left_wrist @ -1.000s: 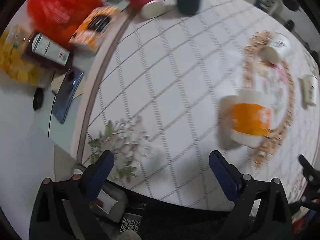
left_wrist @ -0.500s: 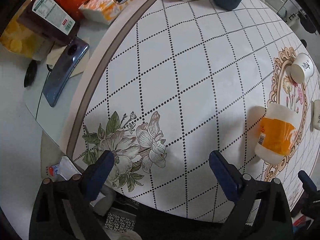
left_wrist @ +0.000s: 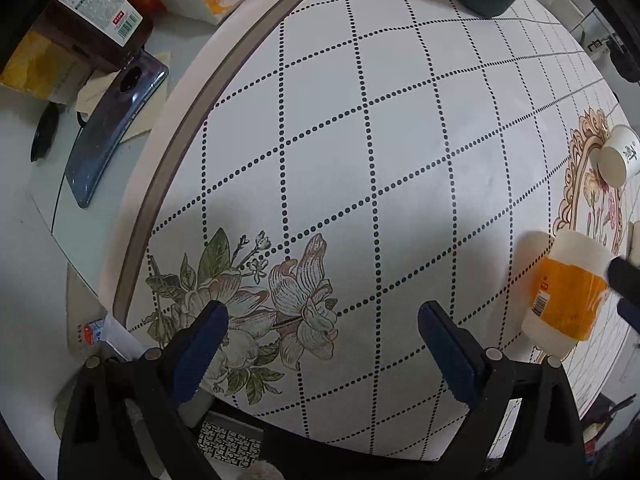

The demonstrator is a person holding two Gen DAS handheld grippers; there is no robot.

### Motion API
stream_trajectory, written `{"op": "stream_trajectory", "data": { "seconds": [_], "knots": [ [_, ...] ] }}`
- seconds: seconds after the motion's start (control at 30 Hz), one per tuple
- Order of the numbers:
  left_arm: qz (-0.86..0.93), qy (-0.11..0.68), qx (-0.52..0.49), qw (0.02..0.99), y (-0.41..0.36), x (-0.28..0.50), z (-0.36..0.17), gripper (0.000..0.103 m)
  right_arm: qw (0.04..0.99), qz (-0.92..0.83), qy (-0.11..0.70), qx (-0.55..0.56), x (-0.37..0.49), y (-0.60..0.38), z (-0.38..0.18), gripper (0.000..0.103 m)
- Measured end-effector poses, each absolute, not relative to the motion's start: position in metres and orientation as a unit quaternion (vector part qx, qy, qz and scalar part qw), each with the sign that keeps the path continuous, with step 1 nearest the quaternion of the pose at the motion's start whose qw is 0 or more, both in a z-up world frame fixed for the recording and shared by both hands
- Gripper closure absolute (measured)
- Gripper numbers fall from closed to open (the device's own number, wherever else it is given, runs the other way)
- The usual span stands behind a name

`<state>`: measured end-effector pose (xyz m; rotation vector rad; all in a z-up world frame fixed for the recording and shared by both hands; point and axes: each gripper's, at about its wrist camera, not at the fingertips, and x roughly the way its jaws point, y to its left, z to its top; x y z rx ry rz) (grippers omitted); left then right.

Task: Flip cup upside down
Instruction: 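Bring the cup to the right gripper, which grasps it while the left gripper releases, then rotate the held cup with the right gripper until its opening faces down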

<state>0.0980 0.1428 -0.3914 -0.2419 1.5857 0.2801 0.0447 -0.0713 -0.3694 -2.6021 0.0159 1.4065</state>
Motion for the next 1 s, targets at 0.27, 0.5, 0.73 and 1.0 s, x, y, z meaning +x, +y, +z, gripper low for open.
{"op": "stream_trajectory", "data": {
  "seconds": [0.27,0.5,0.73,1.0],
  "knots": [
    [0.127,0.71,-0.115,0.683,0.16,0.099,-0.403,0.005,-0.01,0.496,-0.046,-0.867,0.053,-0.085,-0.39,0.009],
    [0.129,0.715,-0.109,0.678,0.158,0.103,-0.41,0.005,-0.028,0.502,-0.05,-0.863,0.052,-0.089,-0.406,0.017],
    [0.127,0.716,-0.102,0.679,0.15,0.103,-0.41,0.006,-0.029,0.502,-0.045,-0.863,0.052,-0.095,-0.418,0.02],
    [0.127,0.718,-0.102,0.677,0.143,0.1,-0.409,0.006,-0.022,0.498,-0.031,-0.866,0.056,-0.099,-0.43,0.025]
  ]
}}
